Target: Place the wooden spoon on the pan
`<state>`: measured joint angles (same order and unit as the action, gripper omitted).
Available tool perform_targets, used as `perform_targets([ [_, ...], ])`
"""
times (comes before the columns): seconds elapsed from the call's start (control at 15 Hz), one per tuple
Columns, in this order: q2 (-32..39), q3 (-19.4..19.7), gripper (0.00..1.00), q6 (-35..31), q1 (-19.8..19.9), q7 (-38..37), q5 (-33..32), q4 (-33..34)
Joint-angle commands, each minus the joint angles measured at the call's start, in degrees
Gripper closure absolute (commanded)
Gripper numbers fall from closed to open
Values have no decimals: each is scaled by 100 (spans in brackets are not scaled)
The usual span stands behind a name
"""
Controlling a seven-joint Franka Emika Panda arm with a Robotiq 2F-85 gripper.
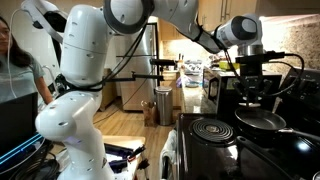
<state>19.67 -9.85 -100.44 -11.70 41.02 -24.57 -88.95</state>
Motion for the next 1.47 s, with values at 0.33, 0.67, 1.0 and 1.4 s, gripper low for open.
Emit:
perform_targets([
  [0.33,244,83,91,261,-78,-162,-192,308],
  [0.67,549,218,91,798,-135,-643,-439,594],
  [1.0,958,180,91,686,-145,-696,-341,912],
  [1.4,1553,191,91,484,-284,-813,-318,1482],
])
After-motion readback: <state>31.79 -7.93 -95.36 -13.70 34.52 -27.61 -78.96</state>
